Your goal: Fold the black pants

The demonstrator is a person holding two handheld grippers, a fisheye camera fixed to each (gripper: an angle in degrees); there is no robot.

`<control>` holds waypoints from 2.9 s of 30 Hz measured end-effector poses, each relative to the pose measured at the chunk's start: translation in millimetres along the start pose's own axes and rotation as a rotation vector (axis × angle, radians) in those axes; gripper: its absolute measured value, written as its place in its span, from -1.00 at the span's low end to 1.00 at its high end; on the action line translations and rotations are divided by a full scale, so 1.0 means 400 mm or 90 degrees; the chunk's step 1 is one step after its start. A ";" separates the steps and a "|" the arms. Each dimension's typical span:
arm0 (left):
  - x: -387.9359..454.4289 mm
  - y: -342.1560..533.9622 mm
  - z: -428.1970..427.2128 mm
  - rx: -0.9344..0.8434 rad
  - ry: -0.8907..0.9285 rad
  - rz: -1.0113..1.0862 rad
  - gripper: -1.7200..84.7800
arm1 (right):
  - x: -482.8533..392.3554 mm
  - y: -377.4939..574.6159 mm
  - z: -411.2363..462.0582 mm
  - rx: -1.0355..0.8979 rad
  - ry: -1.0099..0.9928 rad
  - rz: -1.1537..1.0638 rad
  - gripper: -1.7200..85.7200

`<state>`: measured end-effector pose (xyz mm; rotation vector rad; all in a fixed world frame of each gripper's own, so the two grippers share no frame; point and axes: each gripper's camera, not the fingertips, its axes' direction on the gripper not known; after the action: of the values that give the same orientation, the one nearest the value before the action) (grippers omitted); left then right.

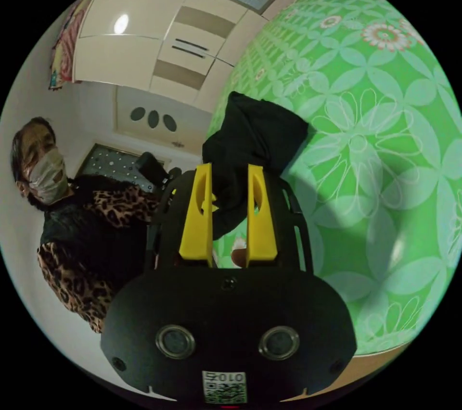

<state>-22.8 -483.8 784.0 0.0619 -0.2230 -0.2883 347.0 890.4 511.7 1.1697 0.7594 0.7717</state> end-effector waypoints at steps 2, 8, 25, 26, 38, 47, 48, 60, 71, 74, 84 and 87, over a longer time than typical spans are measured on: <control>0.013 -0.010 -0.014 0.009 -0.012 -0.018 -0.96 | -0.011 0.005 0.006 0.021 0.005 0.007 -0.70; 0.022 -0.006 -0.090 0.066 -0.034 -0.112 -0.96 | -0.113 -0.081 0.037 -0.052 0.165 -0.077 -0.71; 0.232 -0.026 -0.212 0.173 -0.155 -0.062 -0.96 | -0.304 -0.358 0.317 -0.585 0.194 -0.655 -0.84; 0.252 -0.035 -0.210 0.163 -0.173 -0.058 -0.96 | -0.297 -0.357 0.325 -0.598 0.191 -0.661 -0.85; 0.409 -0.067 -0.268 0.117 -0.404 -0.097 -0.96 | -0.126 -0.229 0.073 -0.627 0.119 -0.649 -0.91; 0.514 -0.009 -0.333 0.094 -0.405 -0.114 -0.96 | -0.072 -0.316 -0.126 -0.394 0.128 -0.577 -0.90; 0.515 -0.003 -0.340 0.096 -0.400 -0.124 -0.96 | -0.067 -0.331 -0.141 -0.379 0.110 -0.566 -0.89; 0.453 -0.020 -0.527 0.219 -0.327 -0.212 -0.96 | 0.141 -0.315 -0.213 -0.445 -0.052 -0.253 -0.64; 0.413 -0.131 -0.667 0.240 -0.285 -0.223 -0.96 | 0.300 -0.387 -0.297 -0.347 -0.253 -0.043 -0.54; 0.431 -0.167 -0.680 0.227 -0.297 -0.203 -0.96 | 0.340 -0.411 -0.305 -0.320 -0.326 -0.003 -0.53; 0.538 -0.342 -0.751 0.130 -0.394 -0.093 -0.96 | 0.399 -0.422 -0.375 -0.204 -0.483 0.027 -0.47; 0.569 -0.372 -0.719 0.089 -0.414 -0.062 -0.96 | 0.414 -0.424 -0.392 -0.170 -0.501 0.057 -0.47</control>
<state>214.3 -683.6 537.8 0.1161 -0.8876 -0.3835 324.2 1072.4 294.5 1.1407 -0.0492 0.4047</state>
